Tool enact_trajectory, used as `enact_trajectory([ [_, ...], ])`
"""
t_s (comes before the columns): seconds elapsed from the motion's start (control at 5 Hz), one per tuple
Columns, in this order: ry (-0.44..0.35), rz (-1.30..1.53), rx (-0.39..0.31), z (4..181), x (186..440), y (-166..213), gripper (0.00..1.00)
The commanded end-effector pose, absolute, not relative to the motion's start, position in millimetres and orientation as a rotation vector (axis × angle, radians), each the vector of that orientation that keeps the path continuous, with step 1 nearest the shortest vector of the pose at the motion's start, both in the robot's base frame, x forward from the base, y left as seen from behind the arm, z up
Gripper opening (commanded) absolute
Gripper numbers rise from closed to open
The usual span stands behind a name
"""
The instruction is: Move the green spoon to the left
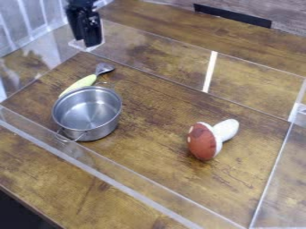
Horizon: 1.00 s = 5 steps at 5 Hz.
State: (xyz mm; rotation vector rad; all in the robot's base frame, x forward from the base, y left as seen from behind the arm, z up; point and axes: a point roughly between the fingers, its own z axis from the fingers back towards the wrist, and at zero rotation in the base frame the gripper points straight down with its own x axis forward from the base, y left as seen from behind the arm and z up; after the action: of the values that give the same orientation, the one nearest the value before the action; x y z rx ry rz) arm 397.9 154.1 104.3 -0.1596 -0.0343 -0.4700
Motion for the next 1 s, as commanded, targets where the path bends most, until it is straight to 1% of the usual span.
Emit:
enact_trajectory([
  [0.0, -0.140, -0.477, -0.078, 163.8, 398.8, 180.6, 1.00],
  [0.4, -0.112, -0.526, -0.105, 144.8, 410.2, 172.0, 1.00],
  [0.6, -0.107, -0.501, -0.111, 135.0, 417.7, 174.7, 1.00],
  [0.8, -0.108, -0.472, -0.117, 129.7, 422.4, 180.5, 1.00],
])
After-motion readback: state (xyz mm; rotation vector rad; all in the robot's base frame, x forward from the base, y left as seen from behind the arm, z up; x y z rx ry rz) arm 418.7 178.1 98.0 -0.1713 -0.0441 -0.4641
